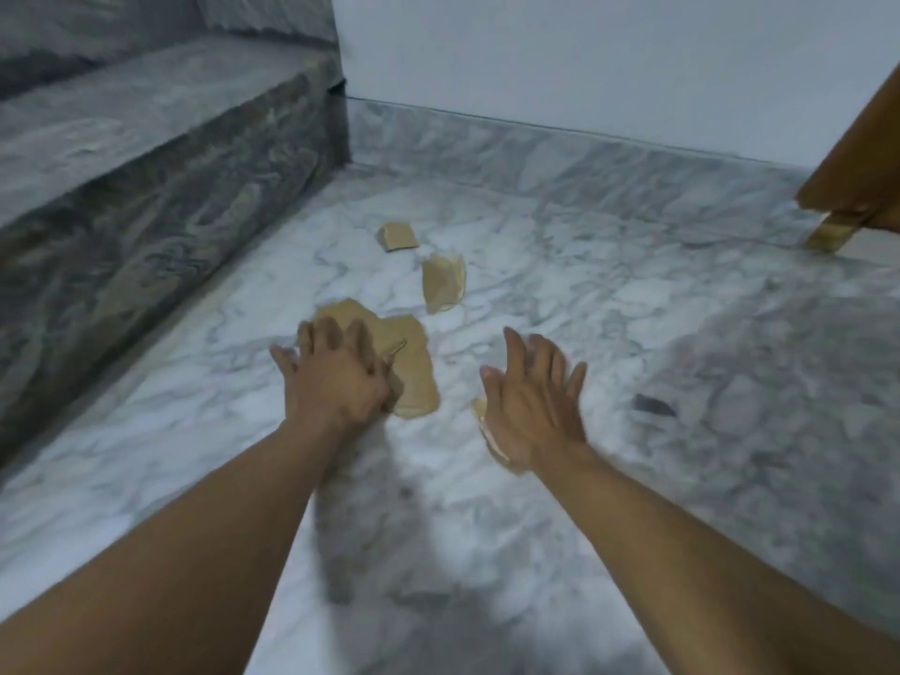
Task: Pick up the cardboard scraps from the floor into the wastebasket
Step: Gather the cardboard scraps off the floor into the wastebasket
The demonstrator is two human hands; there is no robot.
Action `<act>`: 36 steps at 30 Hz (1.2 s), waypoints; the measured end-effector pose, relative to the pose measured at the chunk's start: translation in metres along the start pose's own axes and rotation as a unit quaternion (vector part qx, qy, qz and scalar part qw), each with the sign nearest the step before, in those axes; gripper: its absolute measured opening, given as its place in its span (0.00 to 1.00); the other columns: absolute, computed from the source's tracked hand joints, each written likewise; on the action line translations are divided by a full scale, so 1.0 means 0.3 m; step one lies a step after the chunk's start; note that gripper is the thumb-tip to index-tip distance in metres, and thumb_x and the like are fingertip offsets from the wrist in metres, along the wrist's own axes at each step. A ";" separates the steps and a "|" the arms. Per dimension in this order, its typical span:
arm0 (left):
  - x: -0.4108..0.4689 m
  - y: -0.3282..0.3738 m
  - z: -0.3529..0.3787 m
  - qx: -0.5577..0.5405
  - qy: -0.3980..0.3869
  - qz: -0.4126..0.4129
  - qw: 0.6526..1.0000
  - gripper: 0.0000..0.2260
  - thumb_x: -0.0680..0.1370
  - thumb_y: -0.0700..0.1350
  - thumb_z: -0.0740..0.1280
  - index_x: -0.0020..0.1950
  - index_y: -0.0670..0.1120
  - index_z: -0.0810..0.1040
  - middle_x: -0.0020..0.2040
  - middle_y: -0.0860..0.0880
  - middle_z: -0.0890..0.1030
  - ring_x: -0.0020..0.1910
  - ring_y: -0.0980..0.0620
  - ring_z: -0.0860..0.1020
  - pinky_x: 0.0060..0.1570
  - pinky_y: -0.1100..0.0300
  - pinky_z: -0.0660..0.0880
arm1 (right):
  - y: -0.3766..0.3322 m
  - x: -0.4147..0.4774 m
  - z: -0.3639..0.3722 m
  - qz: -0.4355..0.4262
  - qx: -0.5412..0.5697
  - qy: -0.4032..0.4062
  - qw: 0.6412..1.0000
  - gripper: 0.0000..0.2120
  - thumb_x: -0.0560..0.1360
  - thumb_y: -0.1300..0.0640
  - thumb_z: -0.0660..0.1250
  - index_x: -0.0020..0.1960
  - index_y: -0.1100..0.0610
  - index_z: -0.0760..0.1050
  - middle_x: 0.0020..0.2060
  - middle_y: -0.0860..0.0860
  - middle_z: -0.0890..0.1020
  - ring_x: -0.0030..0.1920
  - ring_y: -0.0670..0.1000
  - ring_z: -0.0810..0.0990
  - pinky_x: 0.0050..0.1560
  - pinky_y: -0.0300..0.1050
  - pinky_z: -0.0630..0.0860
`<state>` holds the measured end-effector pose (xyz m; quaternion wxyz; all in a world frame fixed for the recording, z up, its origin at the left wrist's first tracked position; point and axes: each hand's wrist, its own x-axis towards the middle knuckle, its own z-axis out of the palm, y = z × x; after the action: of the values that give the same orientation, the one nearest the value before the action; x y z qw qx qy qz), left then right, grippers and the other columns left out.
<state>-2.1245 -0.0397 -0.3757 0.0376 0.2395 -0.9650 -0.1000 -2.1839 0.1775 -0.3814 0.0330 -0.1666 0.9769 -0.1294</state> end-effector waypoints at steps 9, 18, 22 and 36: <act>0.042 -0.022 0.004 -0.036 0.029 -0.061 0.997 0.41 0.70 0.79 0.50 0.76 0.56 0.61 0.80 0.45 0.56 0.80 0.42 0.47 0.76 0.36 0.46 | -0.220 0.526 0.029 -0.128 -0.042 -0.016 0.991 0.32 0.84 0.40 0.44 0.83 0.52 0.41 0.82 0.56 0.39 0.81 0.58 0.36 0.76 0.70 0.38; 0.057 -0.016 0.006 -0.018 -0.006 -0.087 0.996 0.43 0.72 0.77 0.45 0.82 0.57 0.47 0.83 0.48 0.46 0.81 0.45 0.40 0.77 0.40 0.40 | -0.360 0.788 0.058 -0.187 -0.055 -0.084 0.977 0.34 0.83 0.35 0.46 0.83 0.46 0.38 0.83 0.49 0.49 0.81 0.58 0.48 0.76 0.70 0.46; 0.055 -0.018 0.000 -0.020 -0.005 -0.087 0.996 0.44 0.72 0.78 0.45 0.82 0.57 0.50 0.83 0.47 0.47 0.81 0.44 0.41 0.77 0.39 0.41 | -0.390 0.765 0.040 -0.186 -0.162 -0.007 0.969 0.32 0.81 0.33 0.45 0.78 0.49 0.60 0.72 0.57 0.65 0.68 0.63 0.65 0.65 0.65 0.62; -0.003 0.005 -0.007 0.016 -0.061 -0.044 0.997 0.45 0.72 0.76 0.49 0.82 0.52 0.48 0.82 0.40 0.47 0.80 0.34 0.44 0.76 0.36 0.44 | -0.105 0.258 -0.018 -0.146 -0.135 -0.024 0.980 0.24 0.84 0.39 0.43 0.79 0.39 0.56 0.74 0.49 0.66 0.68 0.62 0.66 0.63 0.65 0.64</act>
<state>-2.1243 -0.0383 -0.3733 -0.0295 0.2761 -0.9554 -0.1004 -2.2475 0.1241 -0.3693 0.0144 -0.3134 0.9495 0.0045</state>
